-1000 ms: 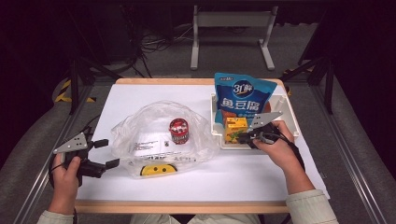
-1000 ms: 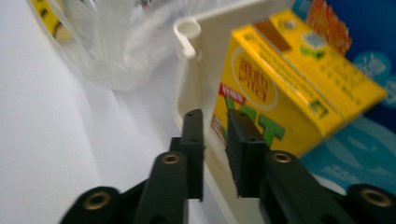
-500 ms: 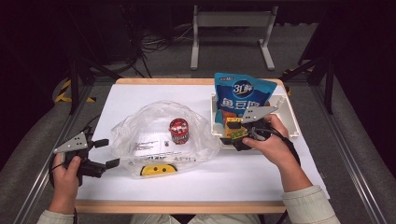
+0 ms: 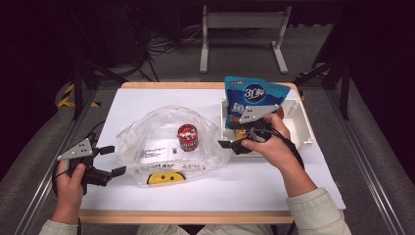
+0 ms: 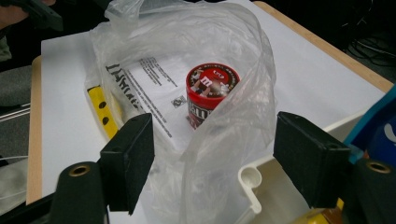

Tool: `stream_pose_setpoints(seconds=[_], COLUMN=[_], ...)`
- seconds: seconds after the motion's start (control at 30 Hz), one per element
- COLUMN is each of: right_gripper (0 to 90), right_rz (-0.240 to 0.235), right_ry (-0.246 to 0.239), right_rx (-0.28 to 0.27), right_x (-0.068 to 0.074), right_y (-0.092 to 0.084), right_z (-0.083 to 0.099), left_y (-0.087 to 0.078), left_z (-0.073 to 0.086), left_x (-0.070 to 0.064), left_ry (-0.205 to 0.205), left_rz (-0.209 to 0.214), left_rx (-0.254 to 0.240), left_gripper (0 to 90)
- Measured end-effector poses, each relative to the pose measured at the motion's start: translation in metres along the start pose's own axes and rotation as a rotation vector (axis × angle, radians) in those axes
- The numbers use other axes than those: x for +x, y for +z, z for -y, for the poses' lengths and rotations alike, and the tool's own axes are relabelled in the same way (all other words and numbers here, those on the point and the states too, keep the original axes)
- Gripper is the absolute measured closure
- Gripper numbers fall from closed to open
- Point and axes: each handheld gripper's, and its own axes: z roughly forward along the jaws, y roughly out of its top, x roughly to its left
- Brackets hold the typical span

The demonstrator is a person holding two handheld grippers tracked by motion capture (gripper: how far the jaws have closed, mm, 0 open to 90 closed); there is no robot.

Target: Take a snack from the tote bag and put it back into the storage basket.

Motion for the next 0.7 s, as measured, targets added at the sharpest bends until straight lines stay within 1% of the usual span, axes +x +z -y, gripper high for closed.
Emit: stream_pose_setpoints(seconds=[0.23,0.27,0.43,0.57,0.6,0.63,0.7], right_gripper=[27.3,26.5,25.9,25.9,25.9,25.6,24.7], right_rz=[-0.007,-0.008,-0.01,-0.028,-0.028,-0.031,-0.039], right_ry=[-0.011,-0.01,-0.023,-0.042,-0.042,-0.051,-0.052], right_rx=[0.002,0.002,0.006,0.018,0.018,0.02,0.02], right_x=[0.0,-0.001,0.001,0.005,0.005,0.006,0.007], right_y=[0.014,0.016,0.024,0.037,0.037,0.042,0.047], right_z=[-0.016,-0.018,-0.024,-0.029,-0.029,-0.032,-0.034], left_y=[0.0,0.0,0.0,0.0,0.0,0.0,0.0], left_z=[0.0,0.0,0.0,0.0,0.0,0.0,0.0], left_x=[0.001,0.0,0.001,0.001,0.001,0.001,0.001], left_ry=[0.006,-0.001,0.004,0.005,0.005,0.004,0.006], left_rz=[0.002,0.001,0.001,0.0,0.0,0.001,0.002], left_rx=[0.001,0.0,-0.001,-0.001,-0.001,-0.001,0.0], left_gripper=[4.9,4.9,4.9,4.9,4.9,4.9,4.9])
